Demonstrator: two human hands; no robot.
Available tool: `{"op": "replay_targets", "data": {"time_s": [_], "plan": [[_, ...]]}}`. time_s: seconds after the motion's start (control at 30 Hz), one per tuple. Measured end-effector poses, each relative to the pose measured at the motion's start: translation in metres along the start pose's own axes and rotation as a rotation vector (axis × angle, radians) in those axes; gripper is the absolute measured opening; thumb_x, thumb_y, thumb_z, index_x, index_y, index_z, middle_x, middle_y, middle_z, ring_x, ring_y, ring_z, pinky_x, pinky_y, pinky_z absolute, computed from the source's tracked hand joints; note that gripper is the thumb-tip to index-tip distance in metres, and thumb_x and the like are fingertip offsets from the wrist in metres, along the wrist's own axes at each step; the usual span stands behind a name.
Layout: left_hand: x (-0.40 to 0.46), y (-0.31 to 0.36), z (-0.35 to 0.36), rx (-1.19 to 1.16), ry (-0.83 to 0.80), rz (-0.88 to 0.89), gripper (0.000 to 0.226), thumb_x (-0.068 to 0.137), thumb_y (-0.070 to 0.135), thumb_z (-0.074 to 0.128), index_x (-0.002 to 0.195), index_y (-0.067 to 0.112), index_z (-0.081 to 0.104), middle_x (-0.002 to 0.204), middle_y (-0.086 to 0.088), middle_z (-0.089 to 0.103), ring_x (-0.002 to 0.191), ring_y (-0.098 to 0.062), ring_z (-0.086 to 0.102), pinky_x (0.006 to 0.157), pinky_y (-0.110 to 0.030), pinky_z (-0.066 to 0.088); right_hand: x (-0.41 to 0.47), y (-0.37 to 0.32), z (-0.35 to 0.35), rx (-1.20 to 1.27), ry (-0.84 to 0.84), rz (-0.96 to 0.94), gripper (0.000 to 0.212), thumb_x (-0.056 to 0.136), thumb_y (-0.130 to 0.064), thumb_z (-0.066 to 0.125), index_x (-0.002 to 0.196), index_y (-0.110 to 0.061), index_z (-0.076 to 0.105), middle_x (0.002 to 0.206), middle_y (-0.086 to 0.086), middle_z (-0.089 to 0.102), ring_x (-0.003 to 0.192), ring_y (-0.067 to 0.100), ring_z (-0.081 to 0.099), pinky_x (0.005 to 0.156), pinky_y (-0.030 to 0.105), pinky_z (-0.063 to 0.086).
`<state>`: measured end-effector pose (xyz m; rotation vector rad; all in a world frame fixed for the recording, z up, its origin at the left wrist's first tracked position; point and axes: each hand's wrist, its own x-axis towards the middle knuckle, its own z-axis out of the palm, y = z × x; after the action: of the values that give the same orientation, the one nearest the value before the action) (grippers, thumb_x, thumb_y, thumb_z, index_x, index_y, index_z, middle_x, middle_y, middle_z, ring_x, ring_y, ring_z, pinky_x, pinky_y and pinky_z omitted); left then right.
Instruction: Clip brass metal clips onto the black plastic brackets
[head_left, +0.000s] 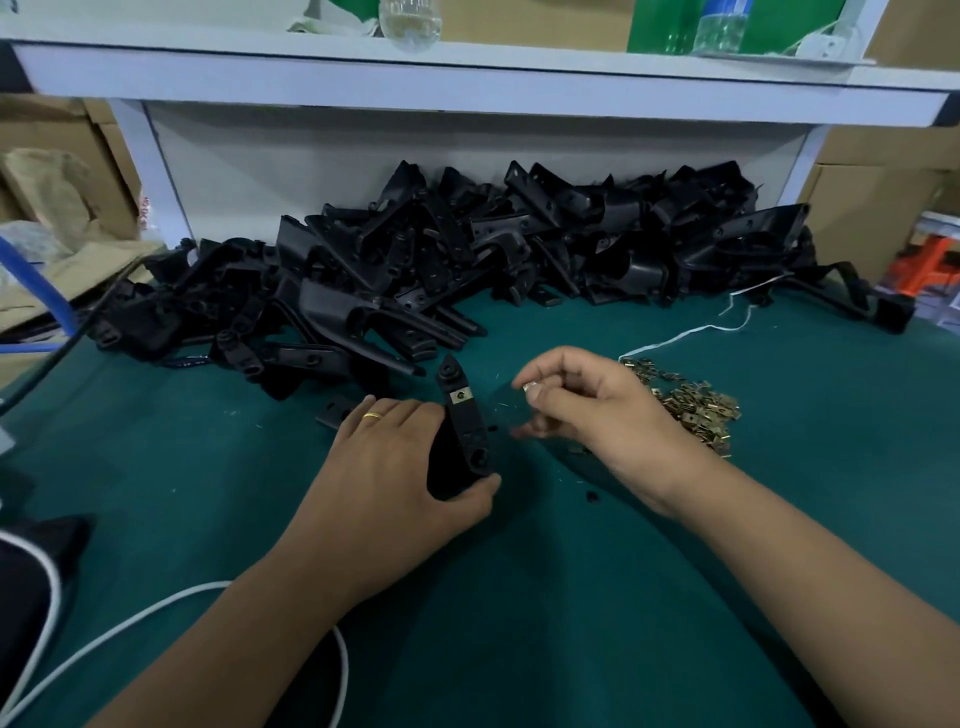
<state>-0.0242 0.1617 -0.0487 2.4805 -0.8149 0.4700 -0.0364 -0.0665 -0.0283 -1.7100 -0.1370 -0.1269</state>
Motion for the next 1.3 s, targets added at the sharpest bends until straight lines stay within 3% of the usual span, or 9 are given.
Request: {"op": "replay_targets", "data": {"time_s": [0.13,0.27,0.4,0.77,0.93,1.23,1.3], "plan": [[0.0,0.001,-0.001,0.001,0.022,0.022,0.038,0.08,0.072,0.055,0.084,0.039,0.038,0.082,0.024,0.042,0.085,-0.006,0.038,0.099,-0.034,0.043,-0.003,-0.002,0.004,0.179,-0.009,-0.02,0.01,0.094,-0.005,0.072,0.101,-0.004,0.065,0.09,0.017,0.074,0.08,0.025,0.073,0.084,0.039,0.062],[-0.001,0.002,0.001,-0.003,0.019,0.053,0.039,0.081,0.071,0.056,0.086,0.036,0.041,0.082,0.022,0.045,0.086,-0.007,0.045,0.095,-0.028,0.043,-0.004,-0.005,0.006,0.221,-0.027,-0.053,0.017,0.084,-0.015,0.079,0.096,-0.007,0.07,0.085,0.022,0.073,0.069,0.027,0.072,0.076,0.042,0.064],[-0.002,0.005,0.001,0.015,0.041,0.069,0.04,0.079,0.072,0.057,0.088,0.036,0.041,0.084,0.022,0.046,0.087,-0.005,0.043,0.077,-0.019,0.035,-0.005,-0.006,0.007,0.214,-0.028,-0.051,0.02,0.083,-0.017,0.079,0.096,-0.005,0.069,0.084,0.021,0.073,0.07,0.026,0.072,0.069,0.032,0.061],[0.0,0.002,-0.005,0.001,0.082,0.039,0.039,0.083,0.07,0.056,0.092,0.033,0.048,0.091,0.019,0.048,0.091,-0.007,0.045,0.08,-0.023,0.04,-0.005,-0.004,0.01,0.145,-0.028,-0.152,0.02,0.081,-0.003,0.078,0.099,0.001,0.069,0.092,0.018,0.073,0.086,0.028,0.076,0.084,0.03,0.061],[0.0,0.003,-0.006,-0.022,0.071,0.039,0.042,0.083,0.069,0.056,0.096,0.029,0.054,0.093,0.016,0.052,0.094,-0.009,0.047,0.086,-0.027,0.045,-0.01,-0.007,0.012,0.066,-0.103,-0.16,0.019,0.082,-0.007,0.082,0.099,-0.005,0.072,0.098,0.027,0.073,0.09,0.027,0.071,0.087,0.03,0.059],[-0.001,0.004,-0.007,-0.031,0.065,0.064,0.035,0.085,0.064,0.061,0.095,0.032,0.052,0.092,0.019,0.048,0.091,-0.006,0.045,0.084,-0.02,0.038,-0.015,-0.01,0.016,0.084,-0.081,-0.201,0.015,0.08,-0.004,0.081,0.094,-0.005,0.075,0.098,0.028,0.075,0.095,0.049,0.071,0.099,0.06,0.052],[-0.001,0.004,-0.008,-0.03,0.069,0.079,0.034,0.085,0.065,0.06,0.094,0.033,0.049,0.09,0.02,0.045,0.089,-0.006,0.044,0.082,-0.02,0.037,-0.015,-0.011,0.014,0.073,-0.085,-0.214,0.015,0.079,-0.005,0.082,0.092,-0.008,0.076,0.098,0.027,0.075,0.095,0.045,0.072,0.098,0.061,0.052]]}}
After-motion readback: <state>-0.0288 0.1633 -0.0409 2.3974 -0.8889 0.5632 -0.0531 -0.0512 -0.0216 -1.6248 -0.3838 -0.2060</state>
